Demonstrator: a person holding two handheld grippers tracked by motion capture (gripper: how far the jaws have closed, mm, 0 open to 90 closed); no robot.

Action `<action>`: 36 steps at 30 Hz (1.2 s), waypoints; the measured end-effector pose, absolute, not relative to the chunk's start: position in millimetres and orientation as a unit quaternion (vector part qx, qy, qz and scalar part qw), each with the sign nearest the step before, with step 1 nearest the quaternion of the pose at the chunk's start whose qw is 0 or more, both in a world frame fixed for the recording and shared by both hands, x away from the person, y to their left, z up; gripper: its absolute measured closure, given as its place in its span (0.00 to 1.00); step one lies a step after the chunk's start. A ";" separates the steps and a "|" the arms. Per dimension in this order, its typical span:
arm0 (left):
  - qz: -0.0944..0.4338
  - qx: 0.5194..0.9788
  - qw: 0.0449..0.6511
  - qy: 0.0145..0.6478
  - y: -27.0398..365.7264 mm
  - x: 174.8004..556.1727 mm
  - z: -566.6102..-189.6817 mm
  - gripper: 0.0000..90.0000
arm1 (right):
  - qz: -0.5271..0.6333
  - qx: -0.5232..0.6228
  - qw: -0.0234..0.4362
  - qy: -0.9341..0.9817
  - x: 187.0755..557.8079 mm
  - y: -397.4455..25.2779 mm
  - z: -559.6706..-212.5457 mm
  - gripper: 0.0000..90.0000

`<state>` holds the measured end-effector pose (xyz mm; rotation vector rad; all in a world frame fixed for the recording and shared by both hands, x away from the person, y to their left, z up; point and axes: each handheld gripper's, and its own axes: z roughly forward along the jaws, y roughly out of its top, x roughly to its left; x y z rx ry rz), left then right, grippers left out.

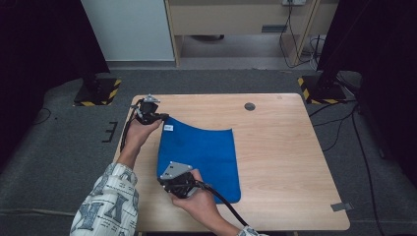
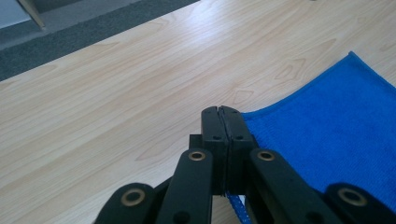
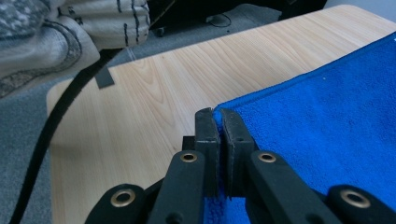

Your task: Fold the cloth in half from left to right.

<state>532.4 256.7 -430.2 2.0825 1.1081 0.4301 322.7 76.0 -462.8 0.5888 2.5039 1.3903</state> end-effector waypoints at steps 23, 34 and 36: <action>0.144 0.823 0.353 0.421 192.9 547.0 -441.1 0.99 | 0.479 0.233 0.115 0.839 316.9 28.5 -470.3 0.96; 0.130 0.826 0.359 0.414 155.5 549.5 -450.8 0.99 | 0.461 0.245 0.124 0.844 313.0 -5.7 -477.8 0.95; 0.128 0.826 0.362 0.413 153.4 549.5 -451.5 0.99 | 0.457 0.248 0.128 0.845 311.5 -12.7 -478.7 0.95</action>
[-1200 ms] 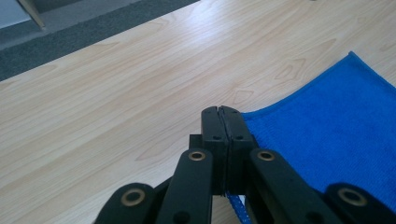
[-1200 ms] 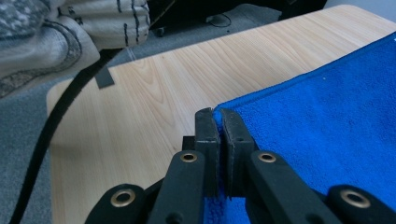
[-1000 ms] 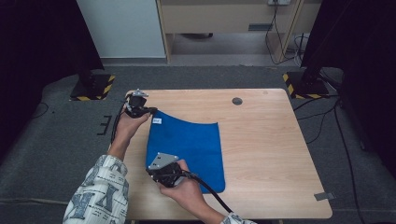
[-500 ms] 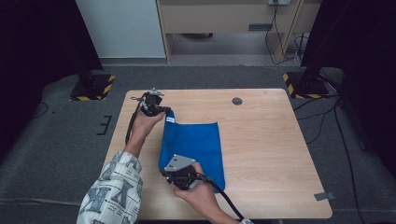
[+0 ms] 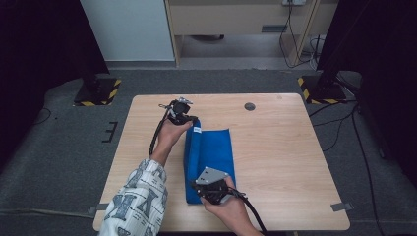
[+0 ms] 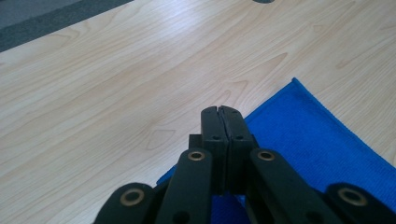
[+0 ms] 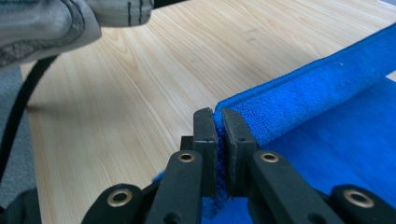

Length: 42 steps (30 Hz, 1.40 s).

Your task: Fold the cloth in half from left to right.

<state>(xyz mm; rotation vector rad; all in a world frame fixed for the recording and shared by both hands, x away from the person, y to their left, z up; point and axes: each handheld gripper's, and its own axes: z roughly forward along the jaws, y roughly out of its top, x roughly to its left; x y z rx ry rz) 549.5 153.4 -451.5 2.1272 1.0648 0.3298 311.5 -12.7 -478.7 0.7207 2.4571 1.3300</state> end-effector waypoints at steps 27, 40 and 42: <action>0.104 0.837 0.361 0.398 104.5 550.5 -468.2 0.99 | 0.426 0.274 0.141 0.850 303.3 -66.5 -495.0 0.95; 0.087 0.839 0.362 0.397 91.4 554.6 -476.8 0.99 | 0.415 0.290 0.139 0.851 305.3 -76.4 -500.2 0.92; 0.085 0.839 0.363 0.396 87.5 554.9 -477.6 0.99 | 0.414 0.292 0.139 0.851 305.0 -78.5 -501.0 0.92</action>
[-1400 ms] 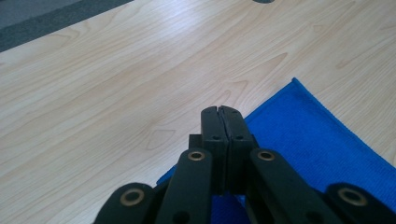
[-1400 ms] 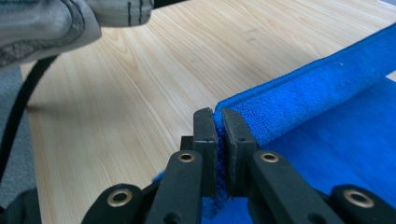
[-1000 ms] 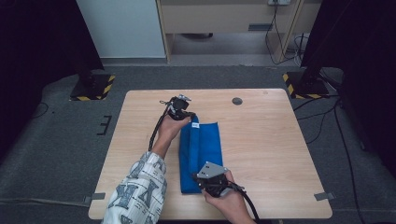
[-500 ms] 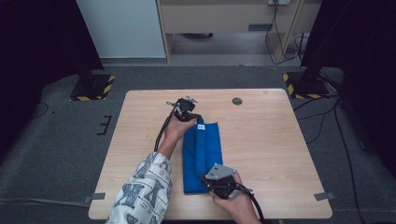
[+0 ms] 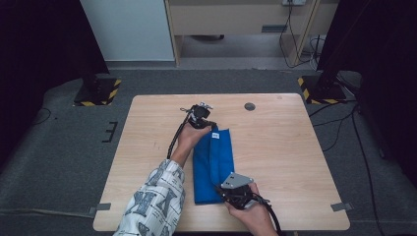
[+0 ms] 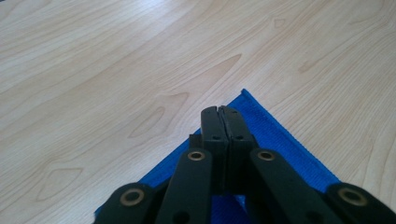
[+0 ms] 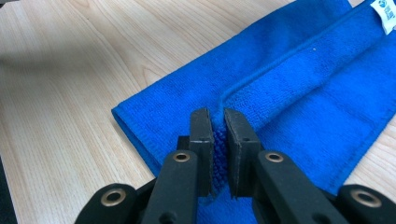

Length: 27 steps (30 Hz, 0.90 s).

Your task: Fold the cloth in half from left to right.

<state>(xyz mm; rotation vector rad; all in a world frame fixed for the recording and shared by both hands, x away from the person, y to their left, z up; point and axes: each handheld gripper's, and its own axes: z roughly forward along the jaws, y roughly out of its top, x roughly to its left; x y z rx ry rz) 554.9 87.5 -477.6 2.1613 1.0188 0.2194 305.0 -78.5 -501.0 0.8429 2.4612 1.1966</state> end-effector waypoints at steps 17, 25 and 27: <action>0.078 0.841 0.361 0.395 71.6 555.6 -479.3 0.99 | 0.402 0.305 0.135 0.853 303.4 -90.8 -503.3 0.90; 0.075 0.839 0.366 0.395 68.2 554.9 -481.3 0.97 | 0.393 0.325 0.131 0.850 306.4 -97.5 -505.4 0.82; 0.074 0.839 0.367 0.395 67.6 554.7 -481.4 0.97 | 0.391 0.329 0.129 0.850 307.4 -99.5 -506.4 0.82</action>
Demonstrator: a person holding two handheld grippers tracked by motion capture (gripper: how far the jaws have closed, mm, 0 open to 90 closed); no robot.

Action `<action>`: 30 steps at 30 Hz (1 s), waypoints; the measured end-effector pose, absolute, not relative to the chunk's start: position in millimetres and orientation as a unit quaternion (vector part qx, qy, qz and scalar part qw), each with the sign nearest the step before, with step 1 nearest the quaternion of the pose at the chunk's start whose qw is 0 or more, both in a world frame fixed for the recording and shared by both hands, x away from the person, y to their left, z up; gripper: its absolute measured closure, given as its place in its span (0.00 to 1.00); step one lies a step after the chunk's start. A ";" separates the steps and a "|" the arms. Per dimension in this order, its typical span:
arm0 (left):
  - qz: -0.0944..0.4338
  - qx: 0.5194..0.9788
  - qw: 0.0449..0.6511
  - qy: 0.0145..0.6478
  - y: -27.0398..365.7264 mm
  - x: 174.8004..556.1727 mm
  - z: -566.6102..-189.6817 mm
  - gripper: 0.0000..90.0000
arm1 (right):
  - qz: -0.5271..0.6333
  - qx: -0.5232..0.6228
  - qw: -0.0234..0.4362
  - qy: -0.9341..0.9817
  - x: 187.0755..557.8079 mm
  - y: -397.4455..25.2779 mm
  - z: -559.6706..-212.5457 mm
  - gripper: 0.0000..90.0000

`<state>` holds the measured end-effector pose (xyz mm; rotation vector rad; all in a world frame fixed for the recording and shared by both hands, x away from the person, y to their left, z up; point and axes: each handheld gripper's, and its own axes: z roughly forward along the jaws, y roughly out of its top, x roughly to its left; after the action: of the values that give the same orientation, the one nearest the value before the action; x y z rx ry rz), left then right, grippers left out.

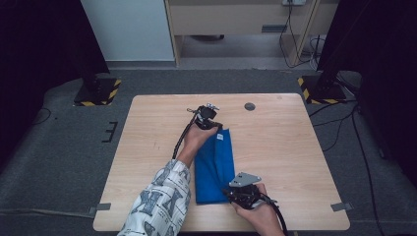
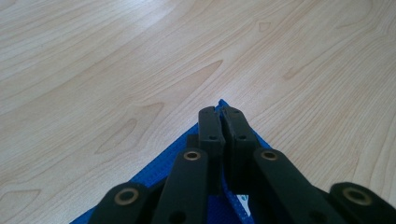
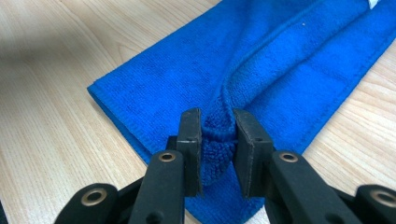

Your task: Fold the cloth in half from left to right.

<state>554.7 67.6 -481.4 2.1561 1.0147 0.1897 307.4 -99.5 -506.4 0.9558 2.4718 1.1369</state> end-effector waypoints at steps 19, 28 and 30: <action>0.072 0.832 0.382 0.396 58.8 552.2 -475.9 0.99 | 0.394 0.324 0.127 0.851 302.8 -103.2 -501.7 0.93; 0.072 0.830 0.382 0.400 56.0 552.6 -477.6 0.99 | 0.393 0.329 0.123 0.850 301.4 -104.8 -502.5 0.90; 0.069 0.827 0.388 0.402 55.0 552.2 -477.6 0.99 | 0.392 0.331 0.121 0.850 302.2 -105.7 -503.2 0.87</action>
<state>552.2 55.0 -477.6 2.1028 1.0233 0.1756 302.2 -105.7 -503.2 0.9677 2.4807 1.1439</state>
